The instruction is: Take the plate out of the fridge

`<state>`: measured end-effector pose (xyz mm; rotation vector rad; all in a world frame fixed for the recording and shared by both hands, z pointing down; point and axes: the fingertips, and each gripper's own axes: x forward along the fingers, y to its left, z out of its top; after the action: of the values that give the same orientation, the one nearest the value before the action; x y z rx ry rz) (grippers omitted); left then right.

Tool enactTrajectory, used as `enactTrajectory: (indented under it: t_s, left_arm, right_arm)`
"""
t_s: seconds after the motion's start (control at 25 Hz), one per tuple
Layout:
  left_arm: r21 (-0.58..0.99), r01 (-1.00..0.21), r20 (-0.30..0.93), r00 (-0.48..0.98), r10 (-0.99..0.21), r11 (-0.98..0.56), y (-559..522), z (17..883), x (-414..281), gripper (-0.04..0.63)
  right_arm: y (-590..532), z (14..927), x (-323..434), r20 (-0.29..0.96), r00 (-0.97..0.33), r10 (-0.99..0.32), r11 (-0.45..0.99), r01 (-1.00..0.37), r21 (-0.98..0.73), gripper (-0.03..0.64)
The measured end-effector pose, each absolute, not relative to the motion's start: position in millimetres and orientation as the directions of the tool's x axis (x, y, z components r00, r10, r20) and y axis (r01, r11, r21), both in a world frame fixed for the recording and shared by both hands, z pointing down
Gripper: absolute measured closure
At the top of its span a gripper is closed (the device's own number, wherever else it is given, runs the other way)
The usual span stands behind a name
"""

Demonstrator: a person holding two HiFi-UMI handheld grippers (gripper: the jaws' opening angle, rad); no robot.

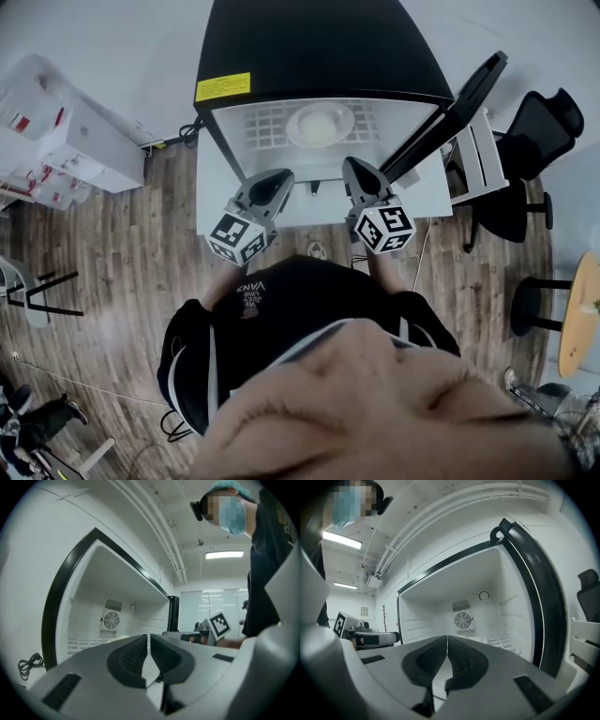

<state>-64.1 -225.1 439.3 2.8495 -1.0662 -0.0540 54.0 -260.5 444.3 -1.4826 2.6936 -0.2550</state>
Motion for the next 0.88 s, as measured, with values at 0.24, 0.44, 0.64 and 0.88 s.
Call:
enactTrajectory:
  t_s: [0.24,0.44,0.64,0.88]
  left_arm:
    - [0.103,-0.674,-0.012,0.735,-0.678,-0.732,-246.0,435.3,-52.8,0.566]
    - [0.101,-0.691,-0.013,0.718,-0.696,-0.716,-258.3,435.7,-46.4,0.566]
    - [0.107,-0.715,-0.013,0.694,-0.720,-0.691,-269.5,437.2,-44.7,0.566]
    - [0.129,-0.741,-0.014,0.663,-0.748,-0.659,-281.4,438.4,-45.3,0.566]
  right_arm:
    - [-282.6,440.5,61.4,0.015,-0.566,-0.824,0.556,-0.815,-0.164,0.604]
    - [-296.2,438.9,66.9,0.007,-0.582,-0.813,0.574,-0.803,-0.158,0.604]
    - [-307.2,439.1,70.9,0.007,-0.600,-0.800,0.592,-0.791,-0.152,0.604]
    - [-319.9,441.4,71.9,0.013,-0.623,-0.782,0.615,-0.774,-0.148,0.604]
